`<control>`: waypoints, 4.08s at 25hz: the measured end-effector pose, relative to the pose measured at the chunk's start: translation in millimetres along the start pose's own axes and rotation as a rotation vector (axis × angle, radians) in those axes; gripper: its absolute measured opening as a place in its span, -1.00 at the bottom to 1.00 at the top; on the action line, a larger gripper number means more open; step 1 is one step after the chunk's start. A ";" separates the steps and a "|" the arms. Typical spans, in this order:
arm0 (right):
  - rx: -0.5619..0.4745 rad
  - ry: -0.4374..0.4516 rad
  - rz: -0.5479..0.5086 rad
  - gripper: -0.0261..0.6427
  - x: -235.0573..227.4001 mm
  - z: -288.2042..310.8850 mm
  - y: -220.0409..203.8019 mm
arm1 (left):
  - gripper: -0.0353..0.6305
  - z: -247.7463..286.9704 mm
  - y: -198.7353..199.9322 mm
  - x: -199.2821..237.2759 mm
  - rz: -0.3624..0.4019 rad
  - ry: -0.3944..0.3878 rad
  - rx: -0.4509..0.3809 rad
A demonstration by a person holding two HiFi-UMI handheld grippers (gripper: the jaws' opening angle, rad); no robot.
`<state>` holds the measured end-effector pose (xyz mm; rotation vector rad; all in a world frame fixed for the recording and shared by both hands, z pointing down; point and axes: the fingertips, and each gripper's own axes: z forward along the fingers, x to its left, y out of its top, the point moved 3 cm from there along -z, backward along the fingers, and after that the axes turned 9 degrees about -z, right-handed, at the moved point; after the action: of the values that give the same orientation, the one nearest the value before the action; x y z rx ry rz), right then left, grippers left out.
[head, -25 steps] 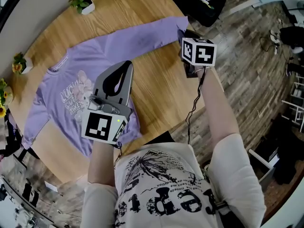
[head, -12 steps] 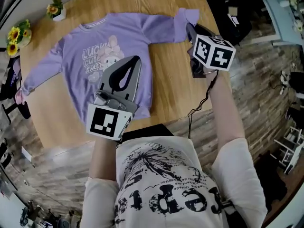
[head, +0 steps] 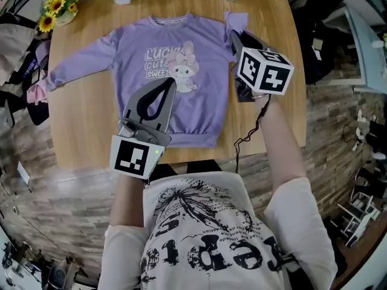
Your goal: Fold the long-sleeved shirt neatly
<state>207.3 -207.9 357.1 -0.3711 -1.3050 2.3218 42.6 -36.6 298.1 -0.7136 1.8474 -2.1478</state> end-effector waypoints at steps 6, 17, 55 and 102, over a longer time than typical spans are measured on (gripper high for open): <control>0.019 0.024 -0.019 -0.75 80.8 30.6 7.1 | -0.88 -46.3 15.8 57.8 -0.018 -0.009 -0.013; 0.160 0.033 -0.156 -0.73 182.4 103.9 -31.7 | -0.88 -119.4 5.7 159.4 -0.046 0.118 0.026; 0.183 0.529 -0.380 0.15 479.4 193.3 2.4 | -0.88 -278.8 1.3 299.5 -0.104 0.442 -0.029; 0.280 0.613 -0.293 -0.80 606.1 225.1 12.0 | -0.88 -354.0 -9.1 365.8 -0.159 0.518 -0.060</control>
<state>-417.6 -73.1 454.5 -0.6782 -0.6758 1.8886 -444.3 101.1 353.6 -0.3391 2.1668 -2.5744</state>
